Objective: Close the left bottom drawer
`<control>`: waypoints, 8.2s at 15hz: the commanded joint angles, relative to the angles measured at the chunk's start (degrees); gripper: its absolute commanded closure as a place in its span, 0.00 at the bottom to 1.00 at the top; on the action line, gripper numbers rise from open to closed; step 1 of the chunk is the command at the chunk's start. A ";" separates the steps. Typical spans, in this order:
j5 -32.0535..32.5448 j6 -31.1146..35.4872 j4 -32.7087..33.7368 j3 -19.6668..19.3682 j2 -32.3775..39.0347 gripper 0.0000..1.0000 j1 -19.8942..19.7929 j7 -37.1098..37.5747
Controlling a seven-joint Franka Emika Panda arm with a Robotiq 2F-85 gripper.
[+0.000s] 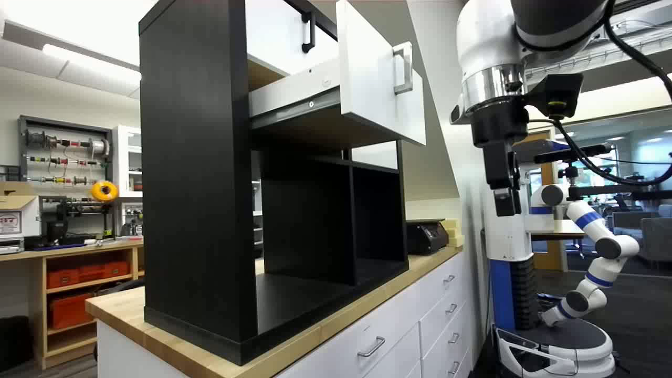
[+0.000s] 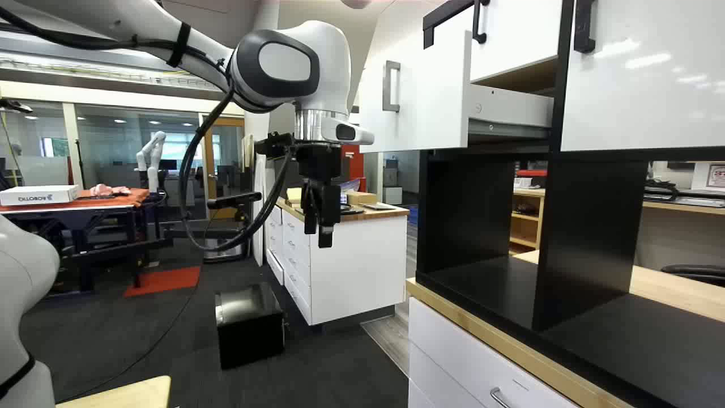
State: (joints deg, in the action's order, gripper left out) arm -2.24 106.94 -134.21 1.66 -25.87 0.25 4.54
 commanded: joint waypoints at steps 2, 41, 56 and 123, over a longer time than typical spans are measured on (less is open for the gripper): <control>0.03 -0.14 0.12 -0.04 0.04 0.00 0.03 0.00; 0.62 -5.06 5.28 -0.63 -14.16 0.00 -0.22 -1.51; 5.00 13.56 15.48 0.01 -8.62 0.00 -0.90 -2.57; 13.60 8.78 59.52 0.00 33.71 0.96 4.35 1.09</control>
State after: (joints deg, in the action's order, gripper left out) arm 9.72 114.34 -75.38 1.10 5.76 3.62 3.94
